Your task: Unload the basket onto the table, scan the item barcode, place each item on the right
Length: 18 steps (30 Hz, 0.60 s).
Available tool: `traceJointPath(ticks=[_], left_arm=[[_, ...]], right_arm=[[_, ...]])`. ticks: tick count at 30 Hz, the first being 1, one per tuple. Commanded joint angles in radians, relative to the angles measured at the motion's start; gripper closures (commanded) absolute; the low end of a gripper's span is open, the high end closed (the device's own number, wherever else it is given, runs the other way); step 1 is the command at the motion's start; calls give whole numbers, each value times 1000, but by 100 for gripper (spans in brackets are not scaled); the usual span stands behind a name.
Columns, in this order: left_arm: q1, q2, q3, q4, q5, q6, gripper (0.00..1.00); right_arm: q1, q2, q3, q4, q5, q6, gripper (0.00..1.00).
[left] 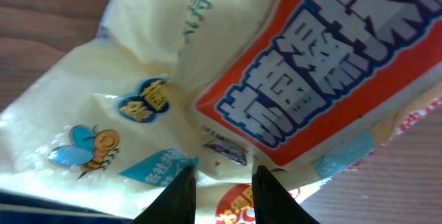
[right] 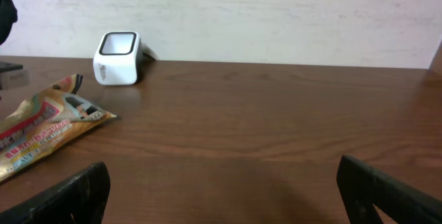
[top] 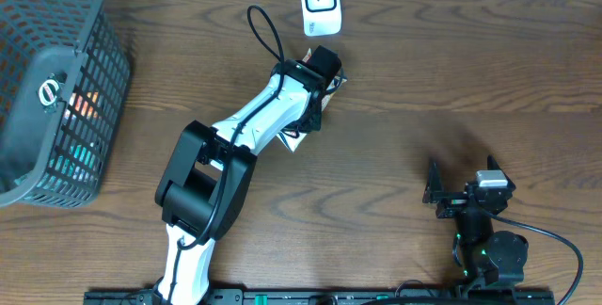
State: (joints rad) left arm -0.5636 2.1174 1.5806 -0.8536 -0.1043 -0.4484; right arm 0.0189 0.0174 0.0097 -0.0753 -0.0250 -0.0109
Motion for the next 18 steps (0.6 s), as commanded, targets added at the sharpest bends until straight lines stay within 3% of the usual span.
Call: traceJointPath(ticks=[1, 5, 9, 18], left_arm=[[0, 8, -10, -2, 142, -14, 73], [0, 7, -2, 6, 301, -14, 81], [0, 5, 32, 5, 440, -32, 81], [3, -108, 81, 37, 459, -77, 80]], right_arm=[[6, -4, -3, -2, 7, 2, 1], [6, -4, -3, -2, 7, 3, 1], [6, -4, -3, -2, 7, 3, 1], [6, -4, -3, -2, 7, 2, 1]])
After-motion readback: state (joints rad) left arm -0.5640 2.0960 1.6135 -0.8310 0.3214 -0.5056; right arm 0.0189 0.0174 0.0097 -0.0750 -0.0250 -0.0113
